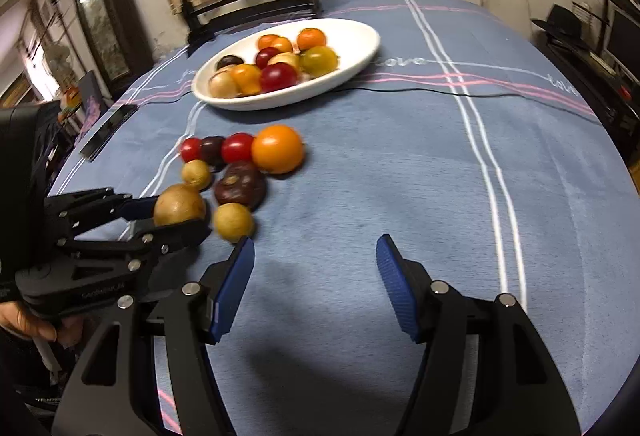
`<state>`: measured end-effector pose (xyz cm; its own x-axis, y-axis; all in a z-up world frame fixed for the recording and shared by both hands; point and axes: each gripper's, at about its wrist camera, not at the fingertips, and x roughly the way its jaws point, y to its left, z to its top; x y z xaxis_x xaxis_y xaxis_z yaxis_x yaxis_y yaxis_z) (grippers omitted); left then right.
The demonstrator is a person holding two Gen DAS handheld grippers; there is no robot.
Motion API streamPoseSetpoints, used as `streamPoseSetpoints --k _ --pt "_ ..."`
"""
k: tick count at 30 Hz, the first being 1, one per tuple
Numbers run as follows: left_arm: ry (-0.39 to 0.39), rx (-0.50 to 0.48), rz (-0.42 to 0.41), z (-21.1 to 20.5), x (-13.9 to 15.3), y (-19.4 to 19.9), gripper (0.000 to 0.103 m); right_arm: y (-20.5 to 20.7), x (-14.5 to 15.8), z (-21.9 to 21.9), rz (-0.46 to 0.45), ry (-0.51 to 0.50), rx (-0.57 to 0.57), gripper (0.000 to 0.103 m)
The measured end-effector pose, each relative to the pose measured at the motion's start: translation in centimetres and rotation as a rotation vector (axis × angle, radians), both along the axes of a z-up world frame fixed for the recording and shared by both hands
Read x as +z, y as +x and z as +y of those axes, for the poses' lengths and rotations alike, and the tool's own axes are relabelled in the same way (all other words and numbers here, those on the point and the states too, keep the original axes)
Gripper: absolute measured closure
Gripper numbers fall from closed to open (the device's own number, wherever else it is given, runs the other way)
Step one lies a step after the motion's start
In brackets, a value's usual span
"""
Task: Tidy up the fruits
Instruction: 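Grasp the large golden potato with the left tool while the right tool grasps a small yellow potato, then carry the golden potato and small yellow potato to the plate and release both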
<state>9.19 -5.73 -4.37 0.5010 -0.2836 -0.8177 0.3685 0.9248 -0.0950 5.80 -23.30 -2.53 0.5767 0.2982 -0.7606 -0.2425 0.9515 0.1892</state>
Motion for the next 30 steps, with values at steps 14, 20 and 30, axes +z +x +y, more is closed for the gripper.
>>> streamPoseSetpoints --k 14,20,30 --pt "-0.056 0.105 -0.013 5.8 0.6 -1.0 0.058 1.7 -0.9 6.1 0.016 -0.069 0.125 0.04" --pt "-0.082 0.117 0.008 6.8 0.0 -0.5 0.058 2.5 -1.5 7.7 0.014 -0.133 0.131 0.073" --pt "-0.091 0.132 0.017 7.1 -0.1 -0.3 0.058 1.8 -0.9 7.1 0.0 -0.096 0.13 0.075"
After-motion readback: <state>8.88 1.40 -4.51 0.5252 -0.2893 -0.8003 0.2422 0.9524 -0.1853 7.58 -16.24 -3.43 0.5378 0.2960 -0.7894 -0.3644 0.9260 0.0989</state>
